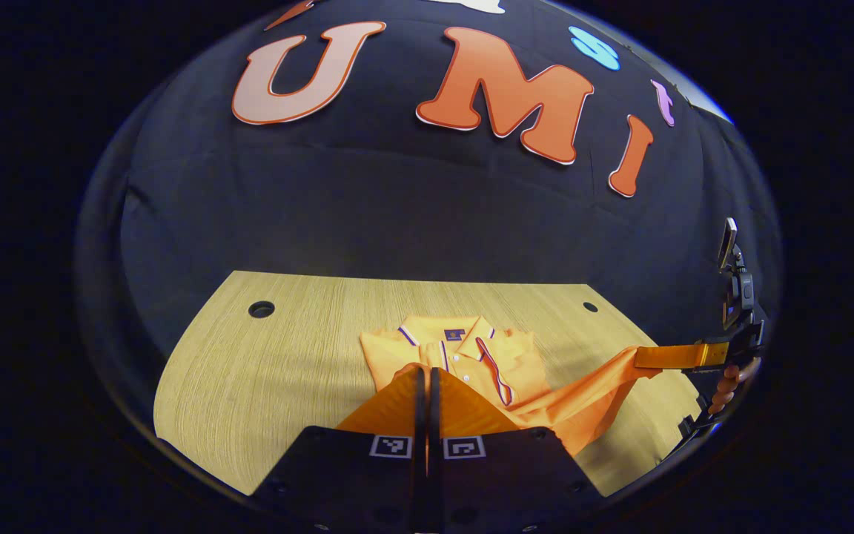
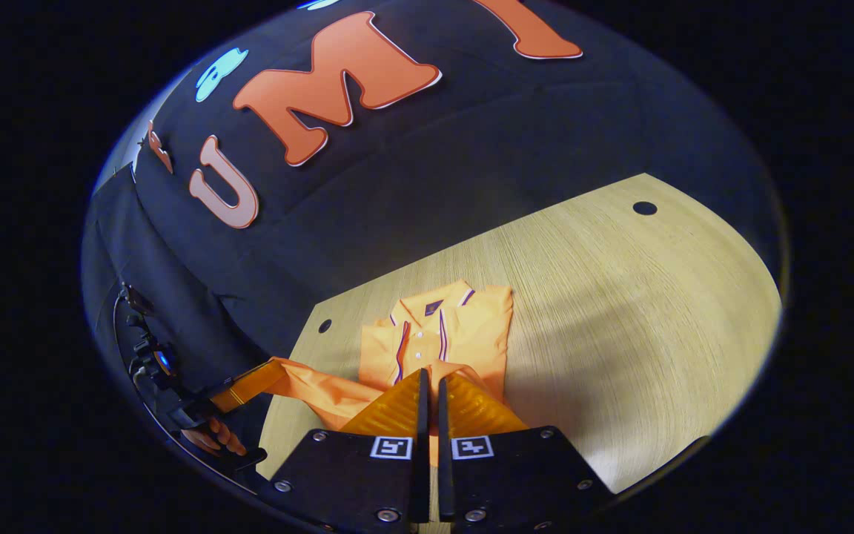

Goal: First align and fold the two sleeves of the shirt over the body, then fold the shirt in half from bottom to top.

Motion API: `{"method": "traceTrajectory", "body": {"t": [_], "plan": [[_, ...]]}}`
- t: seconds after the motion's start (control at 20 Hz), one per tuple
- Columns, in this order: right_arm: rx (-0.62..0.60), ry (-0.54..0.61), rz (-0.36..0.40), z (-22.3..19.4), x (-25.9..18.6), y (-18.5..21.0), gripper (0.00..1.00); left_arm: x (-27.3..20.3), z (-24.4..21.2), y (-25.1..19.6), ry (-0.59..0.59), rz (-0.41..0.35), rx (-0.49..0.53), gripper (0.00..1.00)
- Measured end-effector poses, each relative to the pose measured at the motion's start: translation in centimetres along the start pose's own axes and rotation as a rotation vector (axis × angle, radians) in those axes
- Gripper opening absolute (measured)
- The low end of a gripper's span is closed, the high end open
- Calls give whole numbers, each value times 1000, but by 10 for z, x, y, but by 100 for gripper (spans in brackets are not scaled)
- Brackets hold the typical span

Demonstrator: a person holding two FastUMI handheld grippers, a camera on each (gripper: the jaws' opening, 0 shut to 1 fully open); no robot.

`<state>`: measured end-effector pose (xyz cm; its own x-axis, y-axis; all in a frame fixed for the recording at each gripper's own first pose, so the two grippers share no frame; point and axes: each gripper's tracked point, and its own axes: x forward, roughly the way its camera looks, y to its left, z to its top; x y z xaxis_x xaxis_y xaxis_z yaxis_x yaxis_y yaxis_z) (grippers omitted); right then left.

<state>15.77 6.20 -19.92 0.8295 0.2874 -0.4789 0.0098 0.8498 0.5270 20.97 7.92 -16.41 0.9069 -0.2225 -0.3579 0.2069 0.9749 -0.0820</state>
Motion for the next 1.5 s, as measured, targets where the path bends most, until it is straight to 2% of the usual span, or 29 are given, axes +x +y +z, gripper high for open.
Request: {"method": "traceTrajectory", "body": {"t": [0.3, 0.7, 0.95, 1.25, 1.35, 1.4, 1.45, 1.5], "plan": [[-13, -18, -59, 47, 58, -7, 5, 78, 36, 30, 16, -6, -8, 1], [-30, -6, -158, 90, 137, -38, 5, 178, 42, 67, 81, 18, -10, 1], [-57, 46, -247, 85, 177, -67, 5, 215, 27, 80, 139, 59, 64, 1], [-3, 92, -281, 80, 194, -80, 5, 234, 8, 94, 193, 106, 83, 1], [24, 118, -319, 77, 188, -85, 6, 228, 11, 97, 197, 128, 85, 10], [20, 112, -316, 79, 186, -83, 22, 224, 15, 96, 191, 133, 84, 17], [4, 98, -308, 83, 185, -80, 37, 222, 20, 97, 180, 143, 82, 40], [-12, 85, -299, 86, 183, -77, 60, 215, 22, 95, 174, 144, 75, 63]]}}
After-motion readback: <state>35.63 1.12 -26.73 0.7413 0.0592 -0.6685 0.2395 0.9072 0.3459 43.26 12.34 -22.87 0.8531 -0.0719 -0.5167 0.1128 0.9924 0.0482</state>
